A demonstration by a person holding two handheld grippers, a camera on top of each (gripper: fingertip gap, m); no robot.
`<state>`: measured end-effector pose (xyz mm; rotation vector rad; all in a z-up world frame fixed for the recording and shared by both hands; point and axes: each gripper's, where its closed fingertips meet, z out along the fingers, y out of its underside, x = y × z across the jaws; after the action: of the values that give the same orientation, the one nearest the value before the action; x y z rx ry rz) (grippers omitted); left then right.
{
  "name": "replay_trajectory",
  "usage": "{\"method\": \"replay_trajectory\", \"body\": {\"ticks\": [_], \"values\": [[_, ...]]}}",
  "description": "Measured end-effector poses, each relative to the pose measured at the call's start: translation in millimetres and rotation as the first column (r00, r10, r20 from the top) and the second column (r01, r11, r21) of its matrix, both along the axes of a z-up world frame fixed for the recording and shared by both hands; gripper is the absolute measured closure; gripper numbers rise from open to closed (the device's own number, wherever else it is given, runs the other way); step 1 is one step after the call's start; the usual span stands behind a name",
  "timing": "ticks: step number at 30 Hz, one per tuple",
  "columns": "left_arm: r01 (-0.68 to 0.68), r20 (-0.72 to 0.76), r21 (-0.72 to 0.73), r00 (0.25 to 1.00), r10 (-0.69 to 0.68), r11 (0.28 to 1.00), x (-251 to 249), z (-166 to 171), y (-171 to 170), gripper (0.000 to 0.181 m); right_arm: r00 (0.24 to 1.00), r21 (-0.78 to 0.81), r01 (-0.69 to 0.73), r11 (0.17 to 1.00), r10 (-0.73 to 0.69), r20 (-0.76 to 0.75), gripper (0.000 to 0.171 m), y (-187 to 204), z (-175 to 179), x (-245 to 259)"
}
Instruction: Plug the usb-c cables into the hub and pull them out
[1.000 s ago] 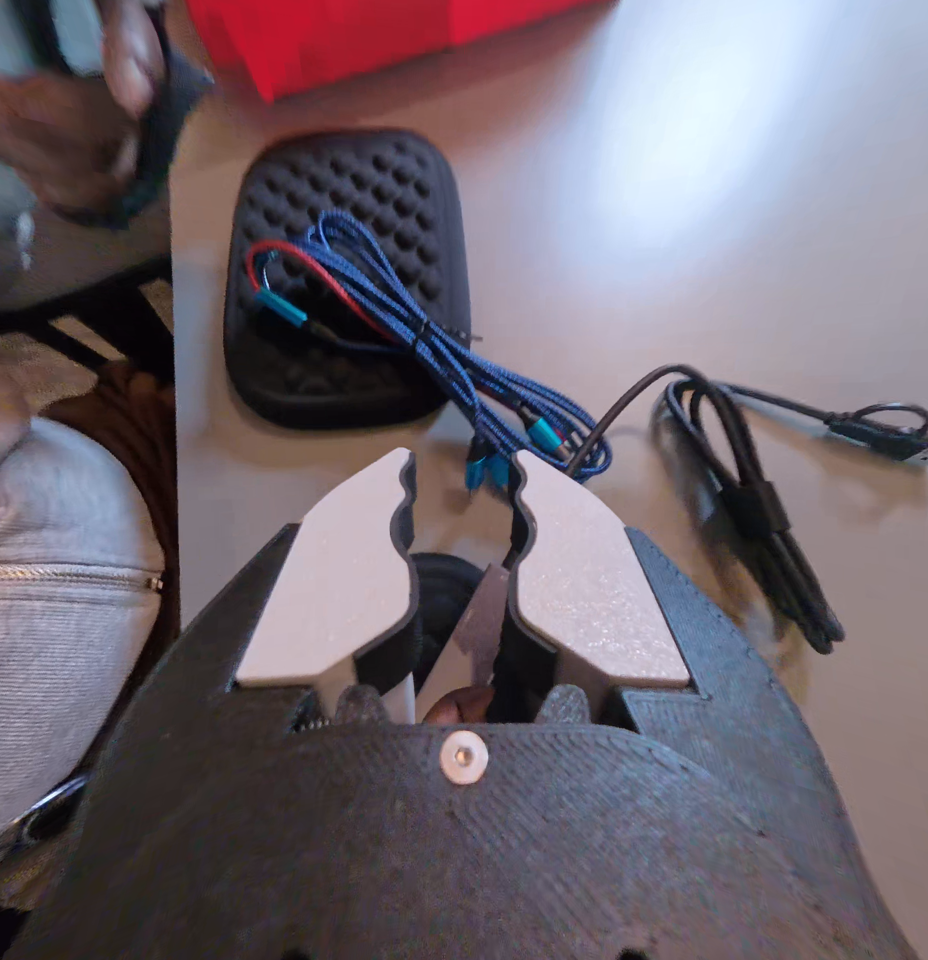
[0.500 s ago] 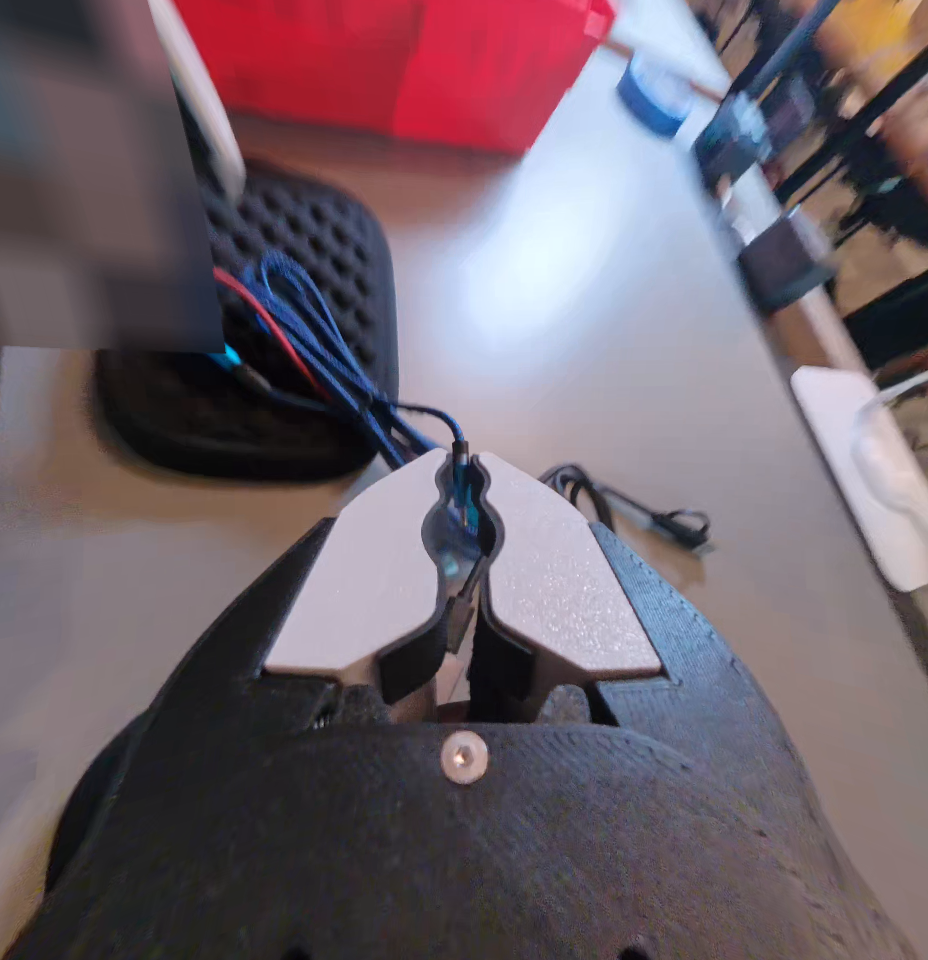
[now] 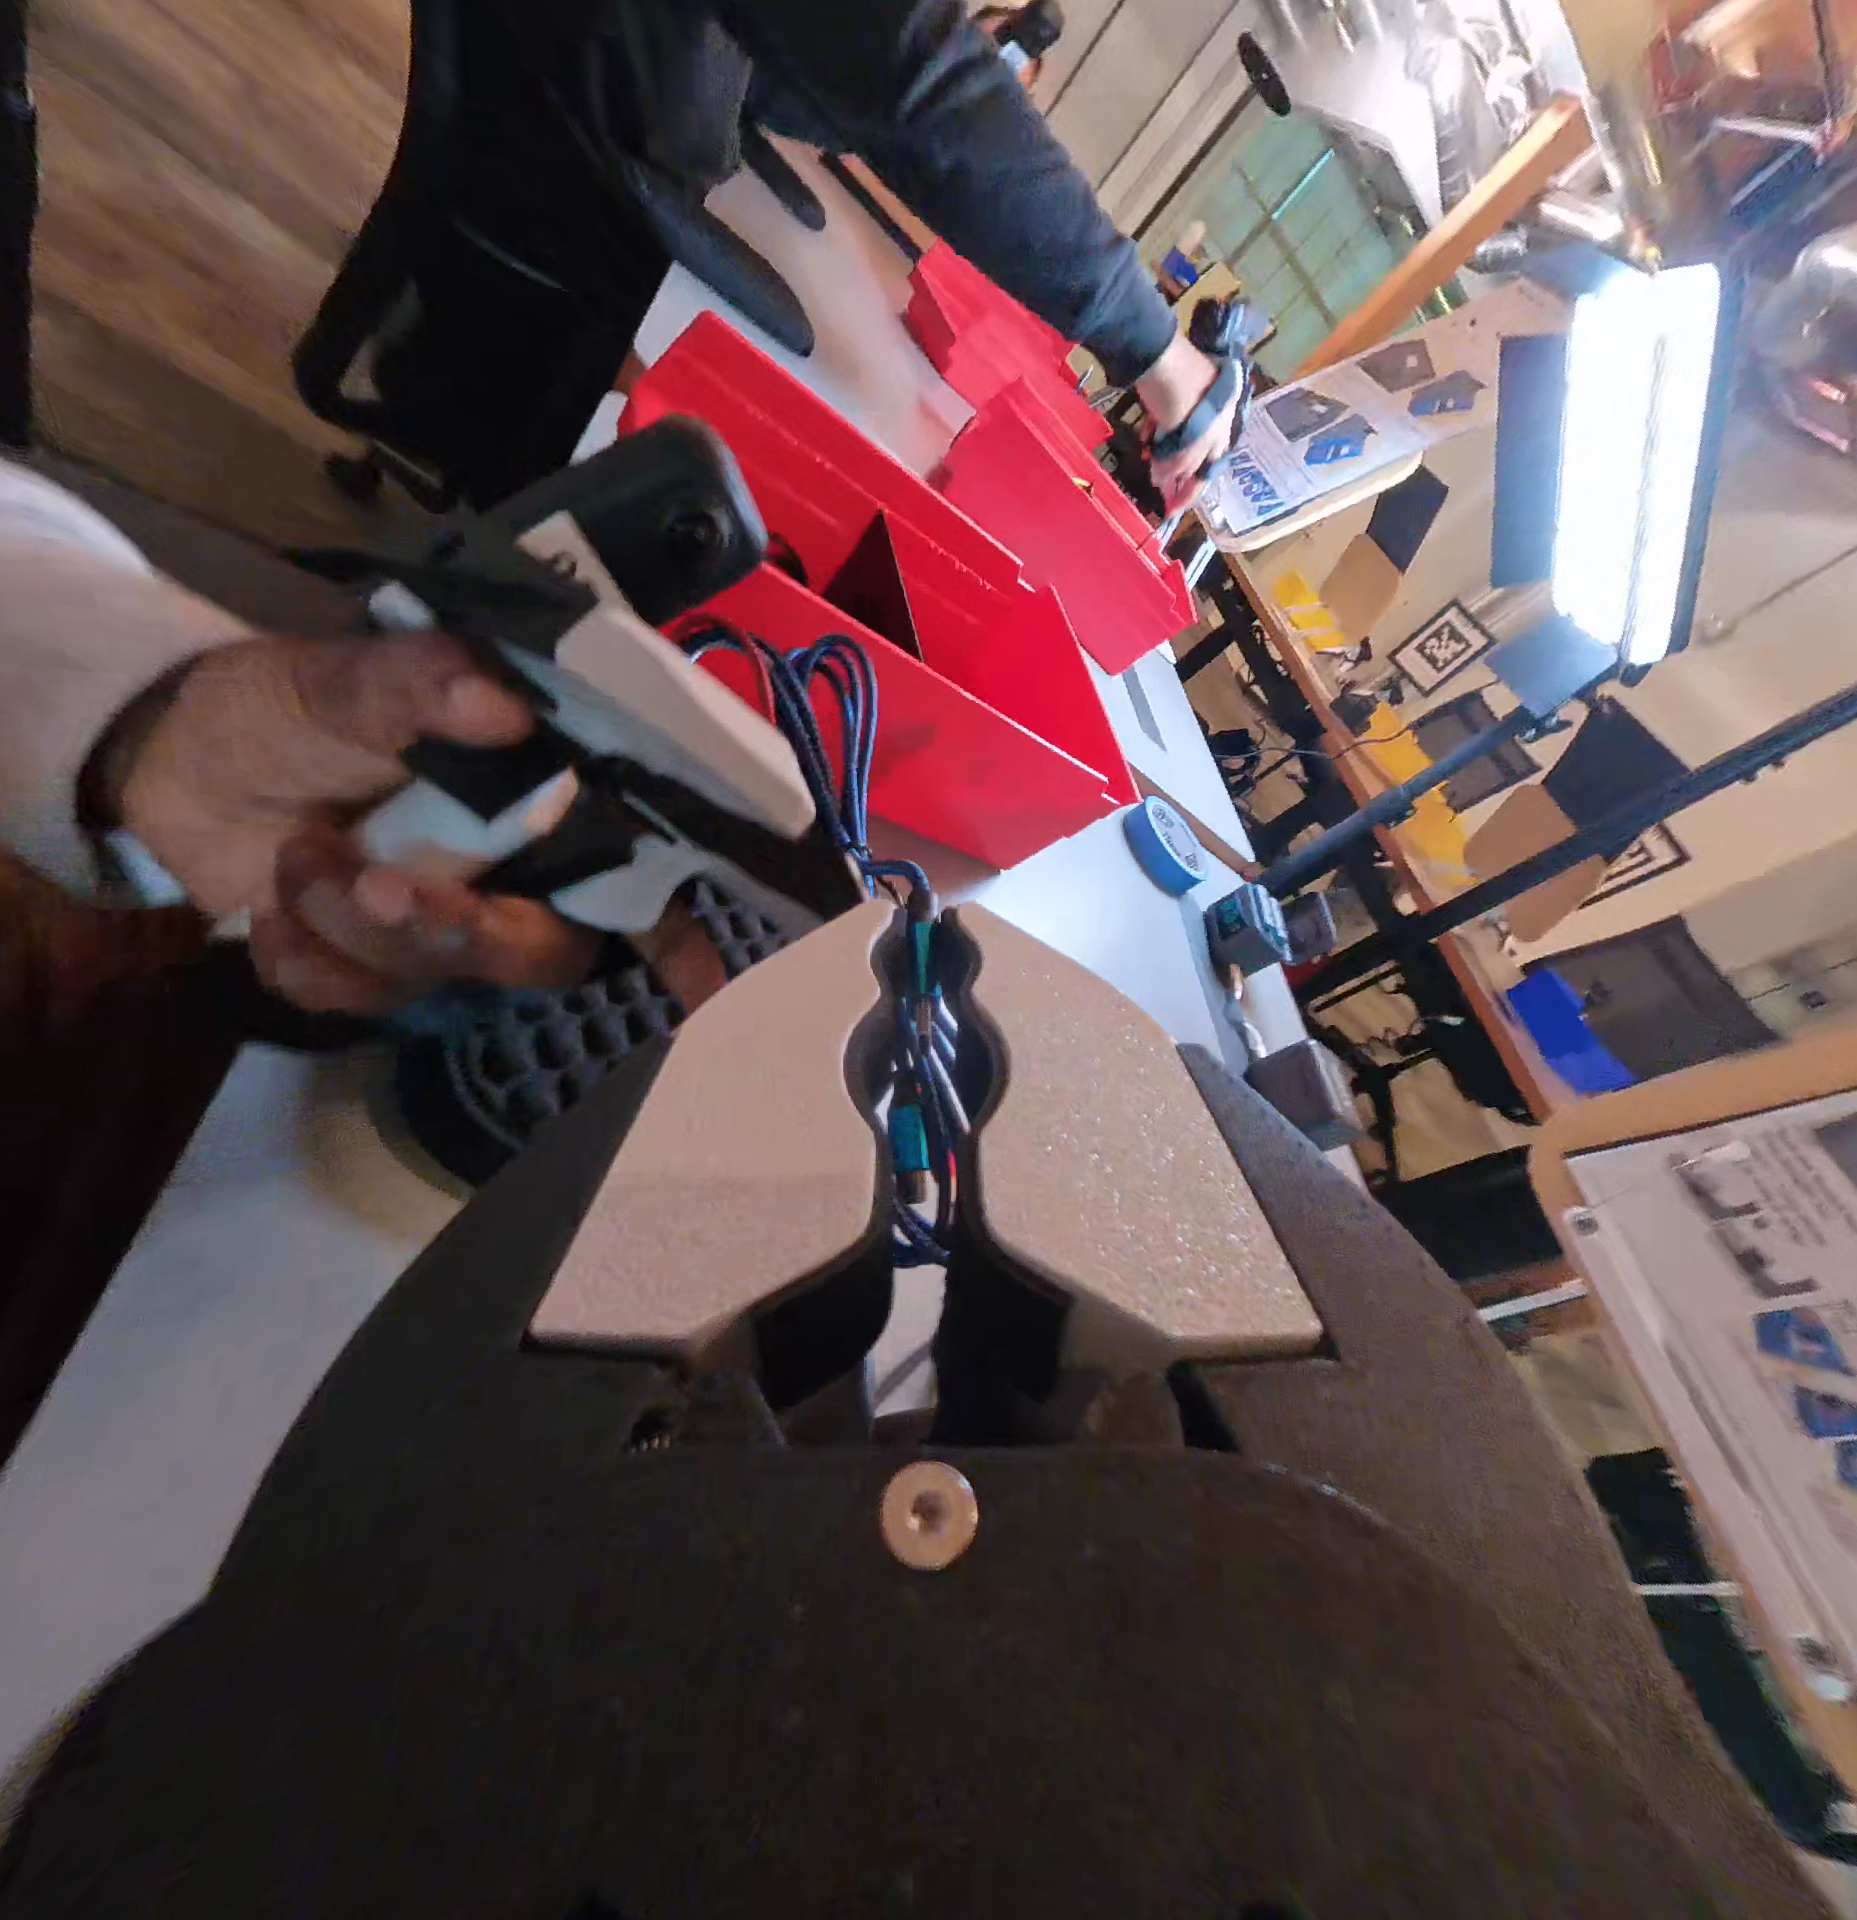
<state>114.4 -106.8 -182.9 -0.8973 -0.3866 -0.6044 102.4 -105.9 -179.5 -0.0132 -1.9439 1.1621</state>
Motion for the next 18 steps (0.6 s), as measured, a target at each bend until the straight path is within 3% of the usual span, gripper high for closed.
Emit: {"method": "replay_trajectory", "body": {"ticks": [1,6,11,18], "values": [[0.017,-0.022,-0.027,1.0,-0.017,0.999,1.4,-0.8,0.1,0.142,1.0,0.033,-0.009,0.999,0.01,-0.014,0.166,-0.6,-1.7,1.6],[0.02,-0.115,-0.075,0.993,-0.029,0.997,9.0,-3.0,0.7,0.155,0.994,0.097,-0.09,0.991,0.094,-0.047,0.166,-13.3,-6.0,16.2],[0.126,-0.099,-0.047,0.987,-0.13,0.991,17.5,-1.8,-0.9,0.16,0.988,0.188,-0.099,0.977,0.119,-0.097,0.166,-17.7,-9.9,22.2],[0.191,-0.068,-0.014,0.979,-0.191,0.982,21.4,-2.6,-1.4,0.17,0.987,0.18,-0.122,0.976,0.139,-0.084,0.165,-17.8,-13.1,25.6]]}}
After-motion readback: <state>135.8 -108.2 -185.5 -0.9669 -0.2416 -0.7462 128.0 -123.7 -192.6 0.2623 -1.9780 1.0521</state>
